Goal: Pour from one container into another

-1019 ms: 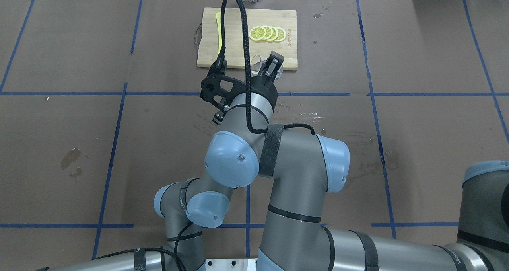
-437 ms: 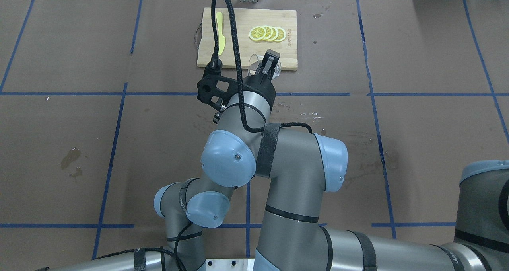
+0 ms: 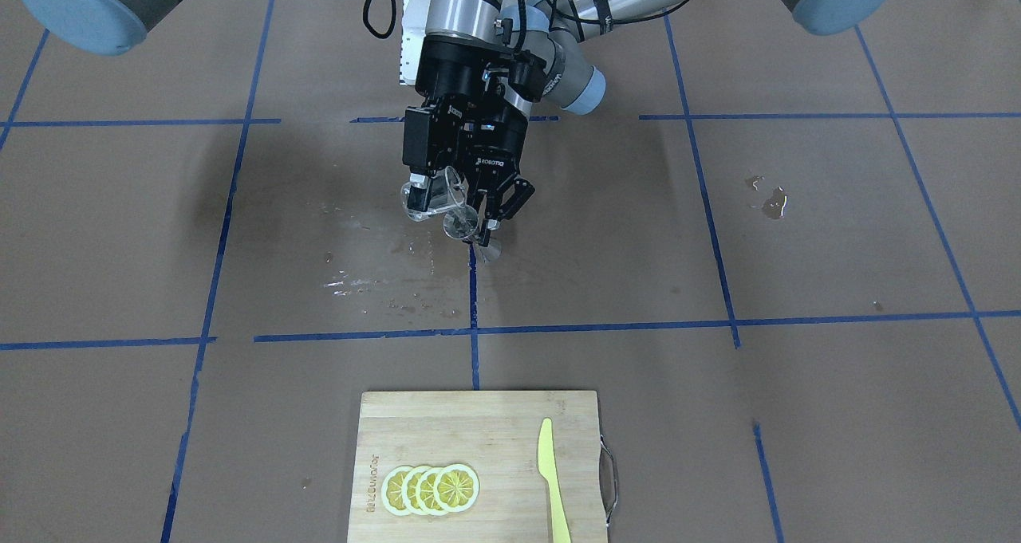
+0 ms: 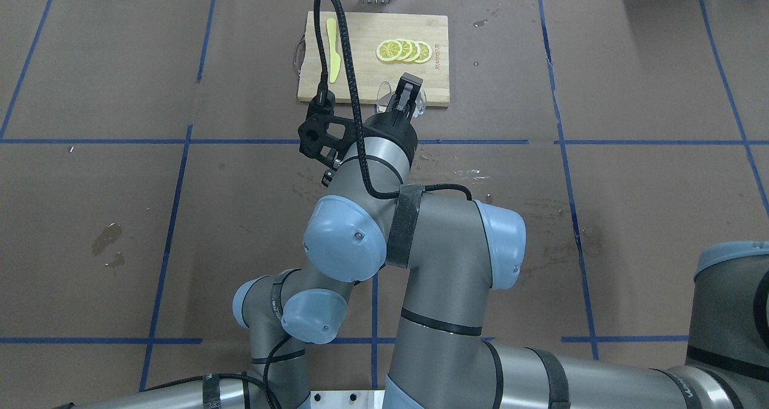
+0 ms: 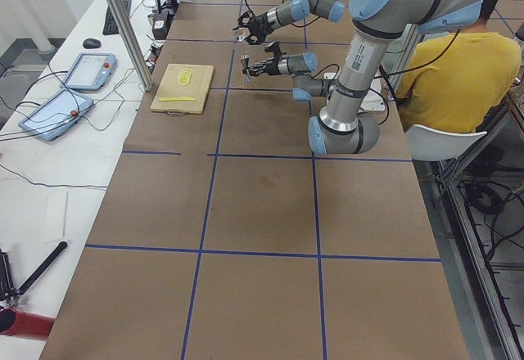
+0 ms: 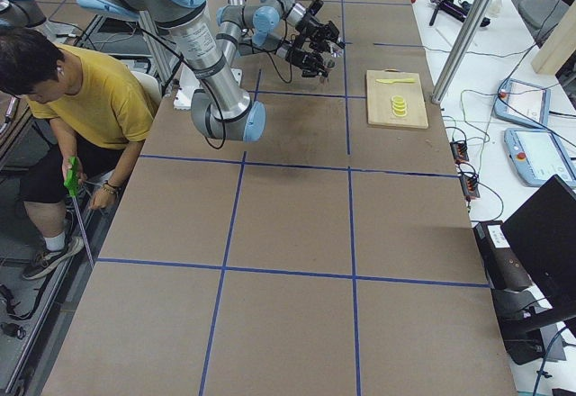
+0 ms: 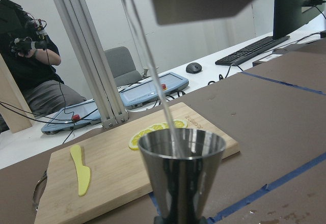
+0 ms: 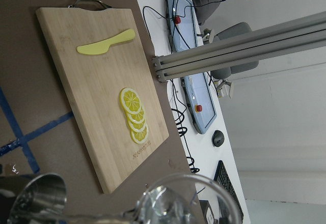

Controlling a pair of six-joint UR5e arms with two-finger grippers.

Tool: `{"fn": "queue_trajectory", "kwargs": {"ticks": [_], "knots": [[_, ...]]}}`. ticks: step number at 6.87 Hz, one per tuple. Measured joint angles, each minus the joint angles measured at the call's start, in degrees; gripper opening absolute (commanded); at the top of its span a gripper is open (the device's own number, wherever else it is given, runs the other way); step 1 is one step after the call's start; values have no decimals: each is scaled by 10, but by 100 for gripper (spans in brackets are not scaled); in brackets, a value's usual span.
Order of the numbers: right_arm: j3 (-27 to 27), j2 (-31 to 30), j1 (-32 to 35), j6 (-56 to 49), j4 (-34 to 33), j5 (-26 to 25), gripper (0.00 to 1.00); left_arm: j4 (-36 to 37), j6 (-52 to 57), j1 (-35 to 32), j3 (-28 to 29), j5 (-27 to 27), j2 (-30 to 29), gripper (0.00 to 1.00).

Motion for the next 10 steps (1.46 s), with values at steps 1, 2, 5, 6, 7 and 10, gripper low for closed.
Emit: {"fn": "queue_trajectory", "kwargs": {"ticks": [1, 2, 5, 6, 7, 10], "knots": [[0, 1, 0, -11, -1, 0, 19, 0, 0, 0, 0, 0, 0, 0], [1, 2, 0, -21, -2, -1, 19, 0, 0, 0, 0, 0, 0, 0], [5, 2, 0, -43, -7, -2, 19, 0, 0, 0, 0, 0, 0, 0], [7, 2, 0, -44, -8, -2, 19, 0, 0, 0, -1, 0, 0, 0], [11, 1, 1, -38, -6, -3, 19, 0, 0, 0, -1, 0, 0, 0], [20, -10, 2, 38, 24, 1, 19, 0, 0, 0, -4, 0, 1, 0]]}}
